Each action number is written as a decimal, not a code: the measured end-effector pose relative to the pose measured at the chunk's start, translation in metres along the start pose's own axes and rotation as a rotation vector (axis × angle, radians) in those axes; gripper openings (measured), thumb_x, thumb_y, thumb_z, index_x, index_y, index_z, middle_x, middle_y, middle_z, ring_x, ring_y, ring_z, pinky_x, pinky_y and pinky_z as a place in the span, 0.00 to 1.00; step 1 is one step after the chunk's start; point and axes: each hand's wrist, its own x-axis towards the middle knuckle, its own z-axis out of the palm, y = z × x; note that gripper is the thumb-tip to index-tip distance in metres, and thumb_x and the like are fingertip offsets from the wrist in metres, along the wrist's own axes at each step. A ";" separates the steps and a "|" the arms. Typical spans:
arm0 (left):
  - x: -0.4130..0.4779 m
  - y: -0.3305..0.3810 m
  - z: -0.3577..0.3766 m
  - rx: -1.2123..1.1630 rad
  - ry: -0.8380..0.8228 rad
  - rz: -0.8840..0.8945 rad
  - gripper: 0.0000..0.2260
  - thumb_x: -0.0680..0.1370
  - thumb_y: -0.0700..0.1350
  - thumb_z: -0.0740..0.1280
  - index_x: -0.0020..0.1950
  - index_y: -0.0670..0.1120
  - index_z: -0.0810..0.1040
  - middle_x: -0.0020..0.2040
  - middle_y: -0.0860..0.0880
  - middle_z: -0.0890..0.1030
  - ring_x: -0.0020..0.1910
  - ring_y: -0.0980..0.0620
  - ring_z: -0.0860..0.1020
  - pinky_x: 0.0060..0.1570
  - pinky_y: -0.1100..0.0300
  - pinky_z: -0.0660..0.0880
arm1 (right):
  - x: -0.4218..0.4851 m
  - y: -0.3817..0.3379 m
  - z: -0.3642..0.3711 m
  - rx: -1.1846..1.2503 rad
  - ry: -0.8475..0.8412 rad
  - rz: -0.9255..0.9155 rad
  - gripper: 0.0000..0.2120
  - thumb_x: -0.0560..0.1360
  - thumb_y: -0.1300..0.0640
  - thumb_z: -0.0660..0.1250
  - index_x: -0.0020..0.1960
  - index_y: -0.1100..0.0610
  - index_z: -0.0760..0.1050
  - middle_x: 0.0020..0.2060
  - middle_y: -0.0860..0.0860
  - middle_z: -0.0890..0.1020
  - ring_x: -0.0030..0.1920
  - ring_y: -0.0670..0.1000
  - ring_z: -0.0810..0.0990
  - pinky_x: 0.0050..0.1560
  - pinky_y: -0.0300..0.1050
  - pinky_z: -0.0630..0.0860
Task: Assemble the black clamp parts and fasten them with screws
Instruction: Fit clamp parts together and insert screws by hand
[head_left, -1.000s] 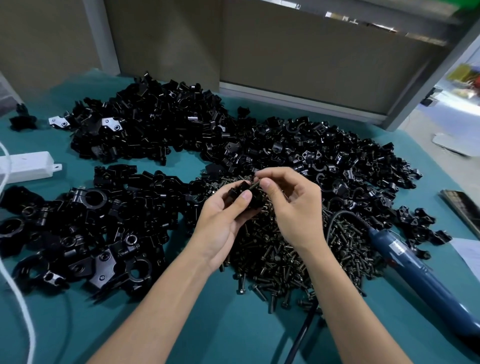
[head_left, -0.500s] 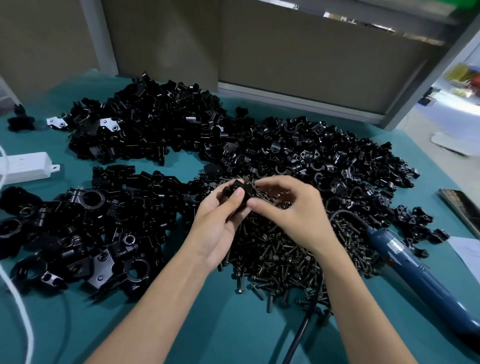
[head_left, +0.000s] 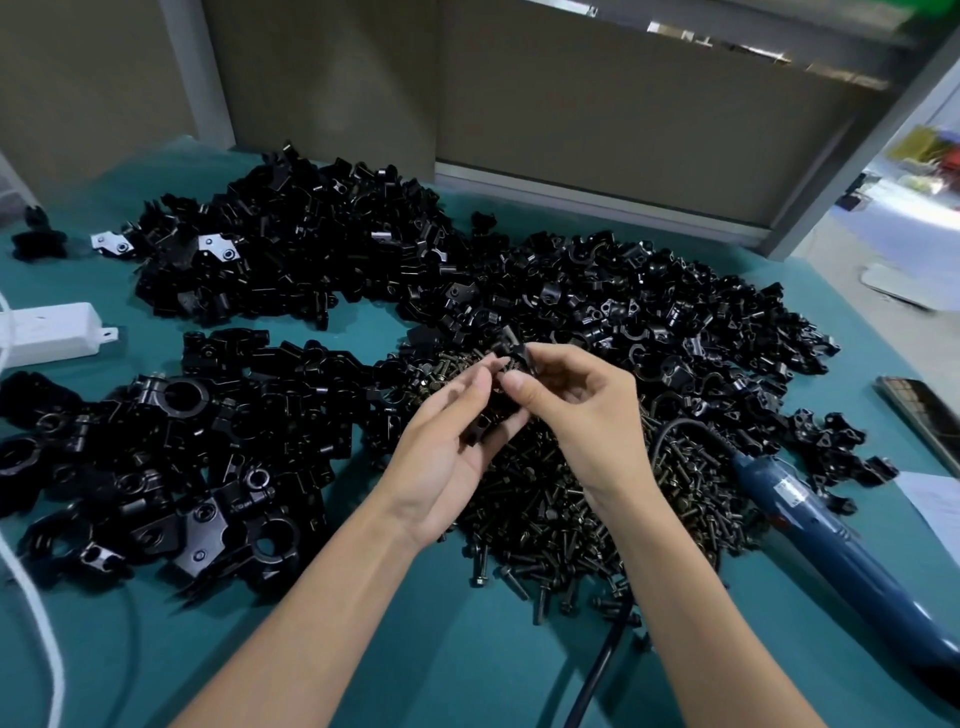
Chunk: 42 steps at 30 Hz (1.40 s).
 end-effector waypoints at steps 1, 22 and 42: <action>-0.001 0.000 0.000 0.014 0.004 -0.010 0.25 0.76 0.49 0.66 0.70 0.37 0.73 0.67 0.41 0.78 0.68 0.47 0.77 0.64 0.55 0.76 | 0.000 0.001 0.002 -0.051 -0.002 -0.002 0.13 0.70 0.61 0.78 0.46 0.43 0.84 0.42 0.44 0.86 0.44 0.45 0.84 0.49 0.40 0.79; -0.001 0.002 -0.005 0.119 -0.024 -0.008 0.18 0.76 0.47 0.65 0.65 0.44 0.77 0.63 0.47 0.82 0.66 0.52 0.78 0.63 0.58 0.76 | 0.001 0.003 -0.006 -0.154 -0.115 -0.022 0.14 0.70 0.55 0.78 0.52 0.41 0.83 0.48 0.40 0.86 0.48 0.43 0.84 0.51 0.39 0.78; -0.001 0.007 -0.001 -0.052 0.111 0.062 0.20 0.76 0.42 0.68 0.66 0.37 0.74 0.59 0.39 0.82 0.57 0.48 0.83 0.52 0.62 0.80 | 0.005 0.012 0.005 -0.036 -0.022 0.069 0.17 0.67 0.59 0.81 0.50 0.50 0.76 0.40 0.54 0.85 0.36 0.44 0.75 0.42 0.37 0.73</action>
